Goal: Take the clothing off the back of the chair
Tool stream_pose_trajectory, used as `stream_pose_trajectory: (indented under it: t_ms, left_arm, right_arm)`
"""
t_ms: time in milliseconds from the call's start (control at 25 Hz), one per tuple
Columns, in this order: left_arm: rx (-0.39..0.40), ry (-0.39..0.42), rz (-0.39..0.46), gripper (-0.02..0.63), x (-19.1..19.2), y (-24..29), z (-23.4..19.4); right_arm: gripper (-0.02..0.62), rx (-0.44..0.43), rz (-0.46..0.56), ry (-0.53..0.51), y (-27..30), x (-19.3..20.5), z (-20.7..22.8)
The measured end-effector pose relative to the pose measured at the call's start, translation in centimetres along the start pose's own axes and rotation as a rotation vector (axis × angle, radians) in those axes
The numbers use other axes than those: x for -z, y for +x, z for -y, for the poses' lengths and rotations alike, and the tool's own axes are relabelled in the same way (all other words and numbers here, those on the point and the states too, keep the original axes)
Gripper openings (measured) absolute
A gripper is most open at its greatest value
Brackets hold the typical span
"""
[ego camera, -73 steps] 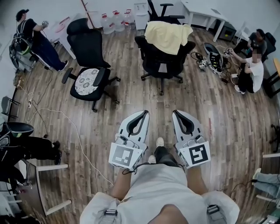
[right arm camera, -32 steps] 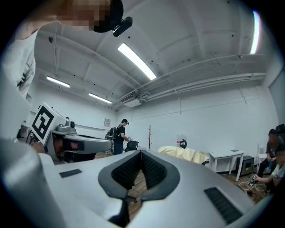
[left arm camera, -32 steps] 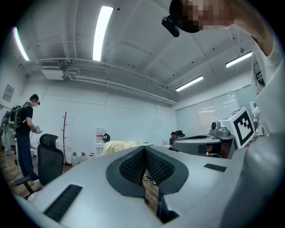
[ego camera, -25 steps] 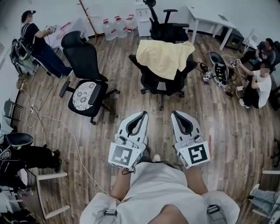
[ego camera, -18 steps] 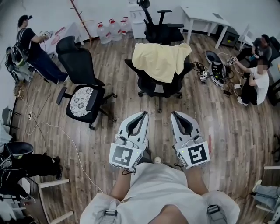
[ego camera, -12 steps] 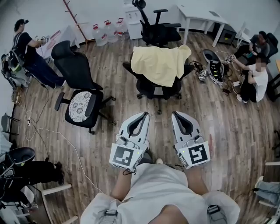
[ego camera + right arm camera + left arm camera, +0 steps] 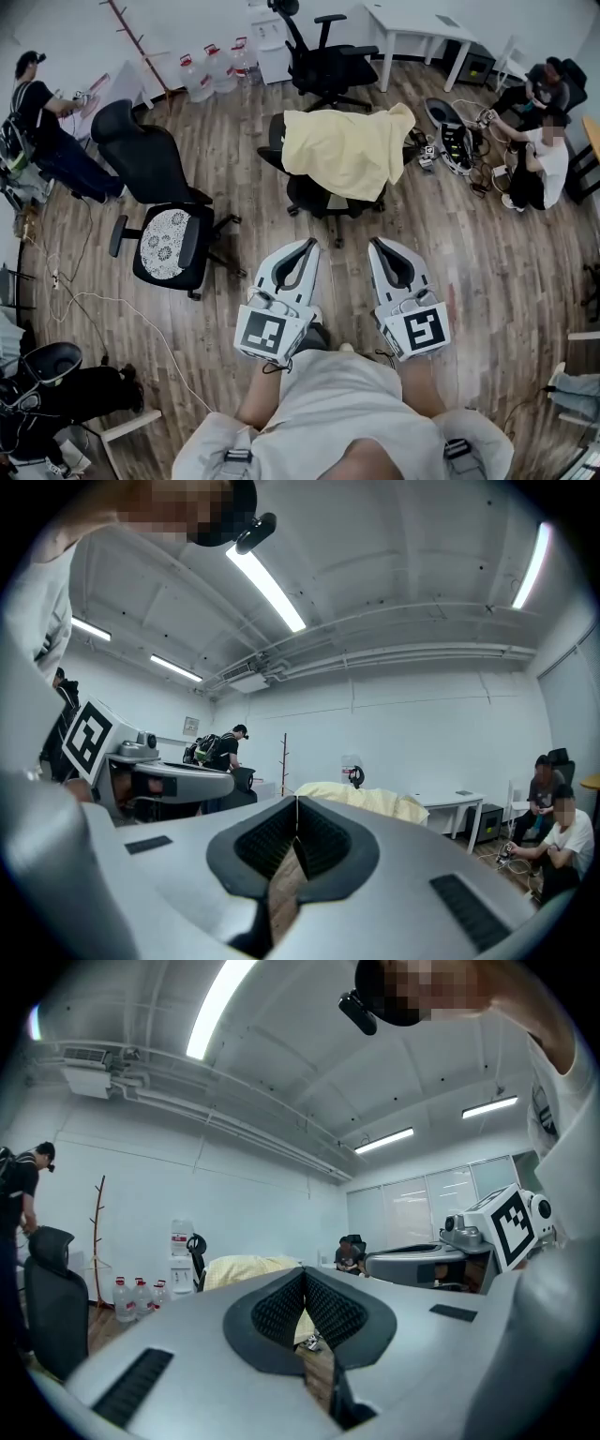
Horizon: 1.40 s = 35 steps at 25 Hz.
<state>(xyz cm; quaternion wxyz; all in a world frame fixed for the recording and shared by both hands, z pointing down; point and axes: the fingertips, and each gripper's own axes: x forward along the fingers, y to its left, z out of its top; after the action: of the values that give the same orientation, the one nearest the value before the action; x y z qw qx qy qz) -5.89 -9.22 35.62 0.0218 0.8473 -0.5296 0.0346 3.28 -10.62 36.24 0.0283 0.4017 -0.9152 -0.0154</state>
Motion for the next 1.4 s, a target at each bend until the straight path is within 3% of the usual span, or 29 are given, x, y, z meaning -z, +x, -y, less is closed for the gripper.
stream_pose_trajectory:
  t_ms: [560, 920, 1400]
  left_arm:
    - [0.068, -0.013, -0.012, 0.018, 0.3, 2.8, -6.6]
    - [0.152, -0.003, -0.020, 0.018, 1.0, 4.6, -8.5]
    - [0.173, -0.013, -0.028, 0.018, 1.2, 7.2, -10.2]
  right_arm:
    - [0.021, 0.071, -0.027, -0.001, 6.8, 0.2, -0.2]
    - [0.021, 0.144, -0.058, -0.009, 8.8, 0.8, 0.1]
    - [0.021, 0.225, -0.098, -0.019, 9.7, 1.6, 2.8]
